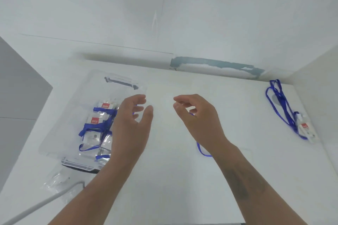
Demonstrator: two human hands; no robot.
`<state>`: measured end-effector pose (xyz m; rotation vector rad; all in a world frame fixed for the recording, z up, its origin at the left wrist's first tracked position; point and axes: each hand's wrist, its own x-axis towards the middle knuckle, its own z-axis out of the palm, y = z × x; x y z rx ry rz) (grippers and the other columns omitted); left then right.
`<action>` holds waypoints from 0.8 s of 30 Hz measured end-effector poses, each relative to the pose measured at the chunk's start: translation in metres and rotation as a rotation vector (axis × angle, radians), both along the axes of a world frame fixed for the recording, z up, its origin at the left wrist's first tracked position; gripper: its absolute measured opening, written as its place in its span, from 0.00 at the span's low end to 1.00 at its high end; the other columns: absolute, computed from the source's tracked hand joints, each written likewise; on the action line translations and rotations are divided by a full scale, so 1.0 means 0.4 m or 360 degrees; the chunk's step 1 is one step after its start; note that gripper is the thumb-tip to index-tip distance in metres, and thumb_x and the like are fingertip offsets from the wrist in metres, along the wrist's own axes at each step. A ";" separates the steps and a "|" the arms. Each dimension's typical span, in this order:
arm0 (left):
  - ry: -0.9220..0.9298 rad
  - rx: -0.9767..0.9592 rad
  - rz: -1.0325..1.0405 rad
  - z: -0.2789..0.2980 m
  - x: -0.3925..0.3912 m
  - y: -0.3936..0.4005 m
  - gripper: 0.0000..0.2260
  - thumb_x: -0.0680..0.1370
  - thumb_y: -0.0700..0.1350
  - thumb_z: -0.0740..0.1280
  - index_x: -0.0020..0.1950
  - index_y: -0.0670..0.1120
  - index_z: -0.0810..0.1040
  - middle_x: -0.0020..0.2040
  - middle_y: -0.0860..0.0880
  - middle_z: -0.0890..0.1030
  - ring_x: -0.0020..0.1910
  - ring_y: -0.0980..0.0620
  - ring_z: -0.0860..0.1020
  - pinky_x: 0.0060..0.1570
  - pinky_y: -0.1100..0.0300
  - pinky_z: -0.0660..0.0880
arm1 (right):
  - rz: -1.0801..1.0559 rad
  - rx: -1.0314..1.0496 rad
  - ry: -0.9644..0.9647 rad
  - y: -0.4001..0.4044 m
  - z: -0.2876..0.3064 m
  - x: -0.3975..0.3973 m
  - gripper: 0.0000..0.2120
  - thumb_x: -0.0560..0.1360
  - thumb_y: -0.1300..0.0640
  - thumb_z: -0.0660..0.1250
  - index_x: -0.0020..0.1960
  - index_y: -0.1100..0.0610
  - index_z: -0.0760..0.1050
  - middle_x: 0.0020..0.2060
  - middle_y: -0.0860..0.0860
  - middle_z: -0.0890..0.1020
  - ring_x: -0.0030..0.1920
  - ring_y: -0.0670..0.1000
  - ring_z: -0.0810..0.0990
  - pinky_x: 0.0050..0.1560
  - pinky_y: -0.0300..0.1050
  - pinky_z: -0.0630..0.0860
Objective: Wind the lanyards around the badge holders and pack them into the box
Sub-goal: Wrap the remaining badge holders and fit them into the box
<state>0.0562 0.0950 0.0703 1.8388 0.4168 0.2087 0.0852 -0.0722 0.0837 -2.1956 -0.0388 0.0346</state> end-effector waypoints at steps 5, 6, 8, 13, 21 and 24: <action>0.0086 0.0061 -0.0232 -0.051 -0.031 -0.050 0.11 0.77 0.49 0.68 0.59 0.58 0.74 0.56 0.61 0.79 0.53 0.61 0.78 0.51 0.61 0.75 | -0.0155 -0.0025 0.0073 -0.099 -0.032 -0.066 0.07 0.77 0.51 0.67 0.51 0.40 0.79 0.48 0.35 0.81 0.53 0.40 0.79 0.54 0.39 0.75; 0.0105 0.0089 -0.0261 -0.062 -0.038 -0.058 0.11 0.77 0.48 0.68 0.59 0.58 0.74 0.55 0.61 0.79 0.53 0.62 0.77 0.51 0.62 0.75 | -0.0181 -0.0039 0.0098 -0.120 -0.042 -0.076 0.07 0.77 0.51 0.67 0.51 0.40 0.79 0.48 0.35 0.81 0.53 0.40 0.79 0.53 0.39 0.75; 0.0138 0.0129 -0.0321 -0.081 -0.053 -0.098 0.12 0.77 0.48 0.68 0.58 0.59 0.74 0.54 0.62 0.78 0.52 0.64 0.77 0.51 0.62 0.75 | -0.0236 -0.0074 0.0144 -0.183 -0.055 -0.101 0.06 0.77 0.51 0.67 0.51 0.41 0.80 0.49 0.36 0.81 0.52 0.40 0.79 0.53 0.39 0.75; 0.0235 0.0297 -0.0511 -0.128 -0.078 -0.230 0.12 0.77 0.48 0.67 0.59 0.58 0.74 0.54 0.63 0.77 0.51 0.65 0.76 0.51 0.62 0.73 | -0.0324 -0.0161 0.0234 -0.349 -0.111 -0.139 0.07 0.77 0.51 0.67 0.51 0.40 0.80 0.49 0.36 0.81 0.51 0.40 0.79 0.53 0.41 0.77; 0.0496 0.0511 -0.0781 -0.232 -0.098 -0.506 0.13 0.78 0.49 0.65 0.62 0.58 0.72 0.55 0.63 0.76 0.51 0.60 0.76 0.51 0.62 0.74 | -0.0117 -0.0582 0.0422 -0.606 -0.231 -0.182 0.11 0.76 0.49 0.68 0.57 0.39 0.77 0.50 0.33 0.78 0.53 0.38 0.75 0.56 0.41 0.74; 0.0539 0.0695 -0.0928 -0.277 -0.095 -0.583 0.14 0.78 0.49 0.64 0.64 0.57 0.72 0.57 0.61 0.76 0.54 0.57 0.75 0.53 0.60 0.74 | 0.0046 -0.0756 0.0559 -0.663 -0.269 -0.177 0.17 0.75 0.48 0.69 0.63 0.39 0.74 0.54 0.34 0.74 0.59 0.41 0.72 0.57 0.37 0.70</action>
